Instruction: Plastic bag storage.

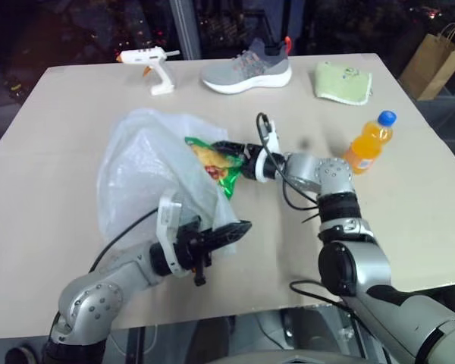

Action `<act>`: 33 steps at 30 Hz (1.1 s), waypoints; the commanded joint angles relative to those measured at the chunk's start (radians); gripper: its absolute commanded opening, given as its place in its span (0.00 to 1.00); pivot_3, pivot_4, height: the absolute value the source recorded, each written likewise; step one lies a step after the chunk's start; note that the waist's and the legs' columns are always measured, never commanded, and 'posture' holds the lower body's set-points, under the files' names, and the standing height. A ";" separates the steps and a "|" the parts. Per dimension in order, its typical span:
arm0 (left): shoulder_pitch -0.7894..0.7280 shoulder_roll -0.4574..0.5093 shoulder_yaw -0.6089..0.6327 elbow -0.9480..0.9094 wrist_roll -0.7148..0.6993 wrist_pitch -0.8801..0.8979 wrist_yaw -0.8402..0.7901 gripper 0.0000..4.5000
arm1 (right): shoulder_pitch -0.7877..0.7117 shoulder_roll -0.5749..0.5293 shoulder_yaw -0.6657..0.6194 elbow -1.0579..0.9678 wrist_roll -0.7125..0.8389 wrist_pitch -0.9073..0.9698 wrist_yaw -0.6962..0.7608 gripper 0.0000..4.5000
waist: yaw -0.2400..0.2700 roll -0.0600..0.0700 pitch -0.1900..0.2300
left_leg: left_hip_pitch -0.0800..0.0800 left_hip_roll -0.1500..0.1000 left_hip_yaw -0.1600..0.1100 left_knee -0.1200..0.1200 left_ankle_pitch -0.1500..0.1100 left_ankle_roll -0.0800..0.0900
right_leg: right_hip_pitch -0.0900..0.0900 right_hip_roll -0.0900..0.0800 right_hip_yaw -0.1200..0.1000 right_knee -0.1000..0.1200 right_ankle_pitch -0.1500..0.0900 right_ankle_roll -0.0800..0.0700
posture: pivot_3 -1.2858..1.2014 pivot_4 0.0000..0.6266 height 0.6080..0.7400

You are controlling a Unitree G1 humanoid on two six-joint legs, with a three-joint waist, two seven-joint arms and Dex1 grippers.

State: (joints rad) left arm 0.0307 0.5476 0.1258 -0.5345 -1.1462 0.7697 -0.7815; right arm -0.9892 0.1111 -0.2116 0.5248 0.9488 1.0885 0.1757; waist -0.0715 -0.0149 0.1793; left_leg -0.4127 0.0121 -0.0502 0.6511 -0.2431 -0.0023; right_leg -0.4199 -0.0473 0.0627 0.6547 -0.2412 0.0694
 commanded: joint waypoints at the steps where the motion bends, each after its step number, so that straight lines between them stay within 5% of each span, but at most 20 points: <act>1: -0.008 0.003 0.046 0.001 -0.033 -0.020 -0.005 0.00 | 0.064 -0.192 0.303 -0.225 -0.145 -0.044 0.374 0.99 | 0.001 0.000 0.000 | 0.000 0.000 -0.001 0.000 0.000 0.000 | 0.000 0.000 -0.001 0.000 0.000 0.000 | 0.52 0.24 1.00; 5: -0.008 0.005 0.077 0.009 -0.051 -0.019 0.003 0.00 | 0.093 -0.427 0.453 -0.299 -0.269 -0.170 0.685 0.99 | 0.028 0.000 0.000 | -0.002 -0.002 -0.002 0.002 0.000 0.000 | 0.001 -0.003 -0.003 -0.002 0.000 0.000 | 0.52 0.24 1.00; 9: 0.006 0.010 0.094 -0.002 -0.065 -0.014 0.008 0.00 | 0.063 -0.512 0.504 -0.216 -0.431 -0.399 0.815 0.99 | 0.020 0.000 0.000 | 0.000 0.000 -0.001 0.002 0.000 0.000 | 0.001 -0.001 -0.003 -0.001 0.000 0.000 | 0.52 0.24 1.00; 25: 0.086 0.009 0.103 -0.063 -0.084 -0.035 0.046 0.00 | -0.115 -0.268 0.392 0.248 -0.714 -0.924 0.677 0.99 | 0.014 0.000 0.000 | 0.000 -0.001 -0.001 0.001 0.001 -0.002 | 0.000 -0.001 -0.001 0.002 0.000 -0.001 | 0.52 0.24 1.00; 33: 0.065 0.018 0.102 -0.033 -0.070 -0.037 0.031 0.00 | -0.153 -0.287 0.296 0.360 -0.755 -1.017 0.582 0.17 | 0.025 0.000 0.001 | 0.000 -0.001 -0.002 0.001 0.002 -0.003 | 0.000 -0.002 -0.002 0.002 0.000 -0.001 | 0.52 0.24 1.00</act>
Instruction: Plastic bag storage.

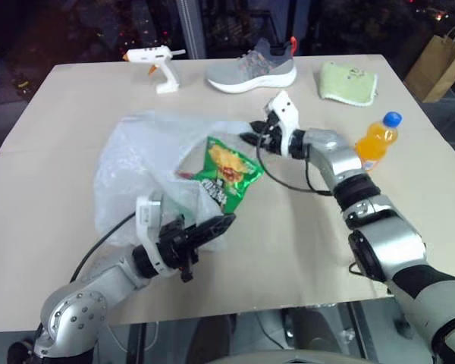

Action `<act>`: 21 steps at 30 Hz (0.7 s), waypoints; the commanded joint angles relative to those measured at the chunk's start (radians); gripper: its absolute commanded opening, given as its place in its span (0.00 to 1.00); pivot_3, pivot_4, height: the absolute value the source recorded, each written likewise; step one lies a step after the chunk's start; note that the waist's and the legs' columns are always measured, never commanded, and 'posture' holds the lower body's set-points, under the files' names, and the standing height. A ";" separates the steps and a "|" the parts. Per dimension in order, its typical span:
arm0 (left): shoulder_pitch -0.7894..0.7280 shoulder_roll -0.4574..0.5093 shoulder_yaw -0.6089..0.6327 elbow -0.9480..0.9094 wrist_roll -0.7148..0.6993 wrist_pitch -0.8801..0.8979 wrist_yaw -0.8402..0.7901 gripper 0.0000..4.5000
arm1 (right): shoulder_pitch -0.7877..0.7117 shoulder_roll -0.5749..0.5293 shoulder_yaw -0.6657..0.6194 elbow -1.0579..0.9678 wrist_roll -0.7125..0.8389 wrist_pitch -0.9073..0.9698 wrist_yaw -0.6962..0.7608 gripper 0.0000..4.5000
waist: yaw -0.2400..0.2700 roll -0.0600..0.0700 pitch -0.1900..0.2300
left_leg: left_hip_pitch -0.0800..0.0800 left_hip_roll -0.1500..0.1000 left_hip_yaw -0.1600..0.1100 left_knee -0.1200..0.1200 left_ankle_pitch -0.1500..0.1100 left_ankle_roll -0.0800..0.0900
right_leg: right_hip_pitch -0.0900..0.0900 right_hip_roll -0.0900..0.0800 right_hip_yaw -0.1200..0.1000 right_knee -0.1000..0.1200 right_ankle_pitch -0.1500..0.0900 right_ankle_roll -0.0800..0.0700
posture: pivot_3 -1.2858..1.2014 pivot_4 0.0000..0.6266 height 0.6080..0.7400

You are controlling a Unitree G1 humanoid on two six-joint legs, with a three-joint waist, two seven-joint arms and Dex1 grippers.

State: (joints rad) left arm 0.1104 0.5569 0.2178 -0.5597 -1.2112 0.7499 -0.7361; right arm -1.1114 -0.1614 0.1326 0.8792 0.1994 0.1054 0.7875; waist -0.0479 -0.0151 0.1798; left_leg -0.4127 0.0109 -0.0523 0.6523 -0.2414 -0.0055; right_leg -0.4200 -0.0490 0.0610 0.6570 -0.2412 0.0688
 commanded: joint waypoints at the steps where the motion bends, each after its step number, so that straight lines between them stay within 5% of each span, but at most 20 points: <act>1: -0.025 0.008 0.008 0.002 0.001 -0.019 -0.016 0.00 | -0.030 -0.022 -0.060 0.006 -0.005 -0.032 -0.036 0.06 | 0.002 0.000 0.000 | 0.000 0.000 0.000 0.000 0.000 0.000 | 0.000 0.000 0.000 0.000 0.000 0.000 | 0.52 0.24 1.00; 10: -0.181 -0.010 0.004 0.135 0.096 -0.053 0.007 0.00 | 0.000 -0.117 -0.147 -0.046 -0.038 0.030 -0.179 0.01 | 0.005 0.000 0.000 | 0.000 0.000 0.000 0.000 0.000 0.000 | 0.000 0.000 0.000 0.000 0.000 0.000 | 0.52 0.24 1.00; 16: -0.351 -0.072 0.011 0.247 0.110 -0.053 0.077 0.00 | 0.088 -0.233 -0.151 -0.253 -0.056 0.213 -0.197 0.01 | 0.007 0.000 0.000 | -0.001 -0.001 0.000 0.001 0.000 0.000 | 0.000 -0.001 -0.001 0.000 0.000 0.000 | 0.52 0.24 1.00; 21: -0.402 -0.109 -0.008 0.309 0.135 -0.042 0.093 0.00 | 0.223 -0.376 -0.112 -0.542 -0.085 0.387 -0.136 0.44 | 0.007 0.000 0.000 | -0.001 -0.001 0.000 0.000 0.000 0.000 | 0.000 -0.001 -0.001 -0.001 0.000 0.000 | 0.52 0.24 1.00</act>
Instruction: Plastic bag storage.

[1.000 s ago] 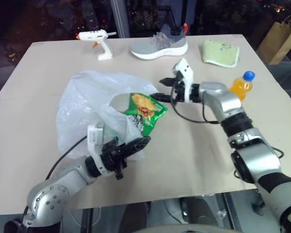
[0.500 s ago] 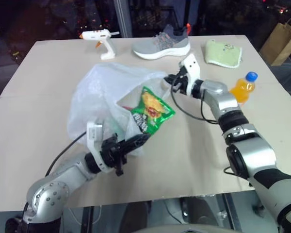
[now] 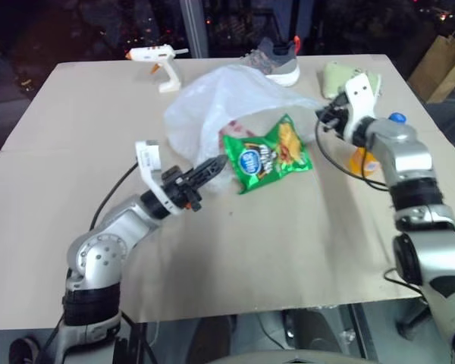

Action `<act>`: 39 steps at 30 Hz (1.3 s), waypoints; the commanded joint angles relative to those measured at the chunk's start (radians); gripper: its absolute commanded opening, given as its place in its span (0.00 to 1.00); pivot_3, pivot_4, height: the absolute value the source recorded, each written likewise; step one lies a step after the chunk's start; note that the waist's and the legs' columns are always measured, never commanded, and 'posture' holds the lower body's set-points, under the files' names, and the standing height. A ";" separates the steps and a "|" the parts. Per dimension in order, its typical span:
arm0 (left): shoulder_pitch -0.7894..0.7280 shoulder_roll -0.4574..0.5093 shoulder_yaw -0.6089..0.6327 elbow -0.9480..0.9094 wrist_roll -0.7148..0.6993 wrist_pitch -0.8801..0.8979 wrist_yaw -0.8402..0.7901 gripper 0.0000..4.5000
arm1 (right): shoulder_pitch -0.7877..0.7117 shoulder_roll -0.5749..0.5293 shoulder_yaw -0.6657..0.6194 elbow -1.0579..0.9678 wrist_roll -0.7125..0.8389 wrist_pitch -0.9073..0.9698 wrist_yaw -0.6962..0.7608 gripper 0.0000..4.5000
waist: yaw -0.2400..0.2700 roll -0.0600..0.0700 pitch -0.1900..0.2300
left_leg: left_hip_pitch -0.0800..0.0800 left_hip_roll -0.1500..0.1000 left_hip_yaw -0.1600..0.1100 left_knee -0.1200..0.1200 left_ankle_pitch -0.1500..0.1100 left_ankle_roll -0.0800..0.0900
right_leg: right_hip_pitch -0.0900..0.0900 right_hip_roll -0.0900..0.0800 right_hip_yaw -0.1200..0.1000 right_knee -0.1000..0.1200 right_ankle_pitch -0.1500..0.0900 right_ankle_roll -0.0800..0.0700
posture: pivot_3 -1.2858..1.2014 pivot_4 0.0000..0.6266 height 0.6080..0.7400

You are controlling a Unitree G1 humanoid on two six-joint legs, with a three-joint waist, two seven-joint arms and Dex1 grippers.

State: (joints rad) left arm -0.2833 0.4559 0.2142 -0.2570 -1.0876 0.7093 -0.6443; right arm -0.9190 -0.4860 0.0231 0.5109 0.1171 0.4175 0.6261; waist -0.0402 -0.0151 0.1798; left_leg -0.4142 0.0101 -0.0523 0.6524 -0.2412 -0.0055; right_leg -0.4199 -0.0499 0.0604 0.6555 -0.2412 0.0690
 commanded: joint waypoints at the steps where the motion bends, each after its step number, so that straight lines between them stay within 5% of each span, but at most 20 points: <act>1: -0.007 -0.009 -0.004 0.006 0.013 0.003 -0.001 0.00 | 0.042 -0.063 -0.005 -0.212 0.006 0.094 0.034 0.55 | -0.004 0.000 0.000 | 0.000 0.000 0.000 0.000 0.000 0.000 | 0.000 0.000 0.000 0.000 0.000 0.000 | 0.52 0.24 1.00; 5: 0.004 -0.005 0.006 0.006 0.007 0.010 -0.008 0.00 | 0.091 -0.107 -0.048 -0.383 0.093 0.153 0.112 0.99 | -0.008 0.000 0.000 | 0.002 0.000 0.002 0.000 0.000 0.000 | -0.001 0.001 0.002 0.002 0.000 0.000 | 0.52 0.24 1.00; 12: 0.004 -0.019 0.000 0.000 0.008 0.009 -0.004 0.00 | 0.055 -0.126 -0.206 -0.582 0.287 0.188 0.129 0.99 | 0.002 0.000 0.000 | 0.001 0.000 0.000 0.001 0.000 0.000 | 0.000 0.000 0.001 0.002 0.000 0.000 | 0.52 0.24 1.00; 17: 0.011 -0.031 -0.009 -0.007 0.014 0.006 -0.005 0.00 | 0.021 -0.252 -0.259 -0.486 0.288 0.239 0.137 0.99 | 0.009 -0.001 0.000 | 0.000 0.000 -0.001 0.002 0.000 0.000 | 0.001 0.000 -0.001 0.002 0.000 0.000 | 0.52 0.24 1.00; 23: 0.014 -0.032 -0.009 -0.002 0.034 -0.004 -0.014 0.00 | 0.148 -0.357 -0.341 -0.324 0.312 0.235 0.191 0.99 | 0.012 -0.001 0.000 | 0.001 -0.001 -0.002 0.001 0.000 0.000 | 0.003 -0.001 -0.002 -0.001 0.000 0.000 | 0.52 0.24 1.00; 29: 0.025 -0.048 -0.013 -0.018 0.039 -0.007 -0.011 0.00 | 0.299 -0.304 -0.373 -0.322 0.360 0.303 0.149 0.99 | 0.002 0.000 0.000 | 0.002 0.000 -0.001 0.001 0.000 0.000 | 0.003 0.000 -0.001 0.001 0.000 0.000 | 0.52 0.24 1.00; 39: 0.038 -0.048 -0.002 -0.035 0.039 -0.007 -0.006 0.00 | 0.303 -0.197 -0.324 -0.275 0.348 0.258 0.115 0.99 | -0.001 0.000 0.000 | 0.005 0.000 0.001 0.002 0.000 0.000 | 0.005 0.000 0.002 0.003 0.000 0.001 | 0.52 0.24 1.00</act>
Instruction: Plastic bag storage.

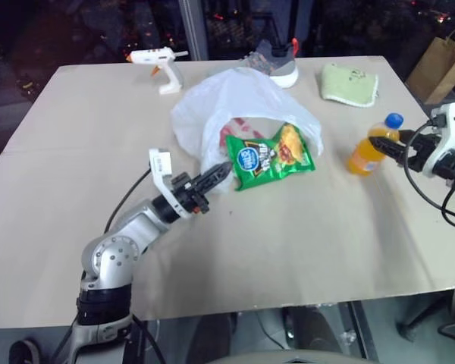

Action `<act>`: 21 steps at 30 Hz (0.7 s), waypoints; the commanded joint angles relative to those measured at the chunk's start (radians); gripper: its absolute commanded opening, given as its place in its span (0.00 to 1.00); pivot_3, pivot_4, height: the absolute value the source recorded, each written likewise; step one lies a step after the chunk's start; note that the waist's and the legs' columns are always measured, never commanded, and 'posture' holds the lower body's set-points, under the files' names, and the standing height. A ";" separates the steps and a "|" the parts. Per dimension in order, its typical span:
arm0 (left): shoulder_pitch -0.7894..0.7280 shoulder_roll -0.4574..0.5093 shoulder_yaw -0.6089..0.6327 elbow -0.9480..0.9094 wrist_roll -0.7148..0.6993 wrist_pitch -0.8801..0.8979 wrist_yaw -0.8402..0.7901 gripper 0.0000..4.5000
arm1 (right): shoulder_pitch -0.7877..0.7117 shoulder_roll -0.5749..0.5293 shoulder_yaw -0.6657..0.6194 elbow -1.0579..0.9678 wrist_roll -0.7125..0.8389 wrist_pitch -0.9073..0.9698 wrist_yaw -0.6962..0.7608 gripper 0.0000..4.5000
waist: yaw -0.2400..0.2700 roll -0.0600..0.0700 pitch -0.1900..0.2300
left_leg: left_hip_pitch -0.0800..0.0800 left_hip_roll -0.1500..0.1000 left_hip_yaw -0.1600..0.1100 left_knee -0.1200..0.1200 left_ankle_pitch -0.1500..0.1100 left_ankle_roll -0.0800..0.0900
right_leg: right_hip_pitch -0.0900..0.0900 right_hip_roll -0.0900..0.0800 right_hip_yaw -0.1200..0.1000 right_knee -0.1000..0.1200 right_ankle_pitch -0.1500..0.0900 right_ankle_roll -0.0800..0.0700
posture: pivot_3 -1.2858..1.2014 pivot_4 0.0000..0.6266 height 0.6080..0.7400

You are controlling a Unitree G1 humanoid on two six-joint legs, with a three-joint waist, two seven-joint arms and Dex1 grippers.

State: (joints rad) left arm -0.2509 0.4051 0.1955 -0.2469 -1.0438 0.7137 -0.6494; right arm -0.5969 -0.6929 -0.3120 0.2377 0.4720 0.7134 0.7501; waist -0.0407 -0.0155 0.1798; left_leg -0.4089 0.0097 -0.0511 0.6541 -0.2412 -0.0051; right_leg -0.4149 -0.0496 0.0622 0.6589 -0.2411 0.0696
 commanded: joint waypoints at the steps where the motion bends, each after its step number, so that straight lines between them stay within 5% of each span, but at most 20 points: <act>1: 0.007 0.002 0.017 -0.048 -0.005 -0.011 0.000 0.00 | -0.021 0.017 0.020 0.005 -0.015 -0.050 -0.011 0.99 | 0.000 0.000 0.000 | 0.000 0.000 0.000 0.000 0.000 0.000 | 0.000 0.000 0.000 0.000 0.000 0.000 | 0.52 0.24 1.00; 4: 0.010 -0.001 0.018 -0.057 -0.008 -0.011 0.008 0.00 | -0.027 0.037 0.019 0.024 -0.014 -0.078 -0.023 0.99 | 0.000 0.000 0.000 | 0.000 0.000 0.000 0.000 0.000 0.000 | 0.000 0.000 0.000 0.000 0.000 0.000 | 0.52 0.24 1.00; 7: 0.014 -0.001 0.021 -0.063 -0.011 -0.011 0.013 0.00 | -0.040 0.050 0.006 0.041 -0.014 -0.103 -0.041 0.82 | -0.001 0.000 0.000 | 0.000 0.000 0.000 0.000 0.000 0.000 | 0.000 0.000 0.000 0.000 0.000 0.000 | 0.52 0.24 1.00; 10: 0.024 0.002 0.020 -0.068 -0.011 -0.011 0.014 0.00 | -0.045 0.056 0.009 0.039 -0.011 -0.111 -0.039 0.52 | -0.001 0.000 0.000 | 0.001 0.000 0.000 0.000 0.000 0.000 | 0.000 0.001 0.001 0.000 0.000 0.000 | 0.52 0.24 1.00; 13: 0.027 0.004 0.017 -0.067 -0.007 -0.011 0.012 0.00 | -0.066 0.075 -0.011 0.009 0.035 -0.076 -0.039 0.50 | -0.001 0.000 0.000 | 0.001 0.000 0.000 0.000 0.000 0.000 | 0.000 0.001 0.001 0.000 0.000 0.000 | 0.52 0.24 1.00; 21: 0.023 -0.012 -0.001 -0.074 -0.007 -0.010 0.019 0.00 | -0.203 0.229 -0.140 -0.156 0.443 0.282 -0.149 0.50 | -0.002 0.002 0.002 | 0.001 0.001 0.001 0.000 0.000 0.000 | 0.000 0.001 0.002 0.001 0.000 0.000 | 0.52 0.24 1.00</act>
State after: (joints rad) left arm -0.2261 0.3967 0.1944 -0.2676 -1.0438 0.7134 -0.6281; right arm -0.7551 -0.4757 -0.4073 0.1679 0.7949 0.9266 0.6275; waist -0.0428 -0.0130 0.1814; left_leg -0.4083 0.0105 -0.0504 0.6538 -0.2412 -0.0051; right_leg -0.4154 -0.0485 0.0640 0.6600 -0.2412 0.0694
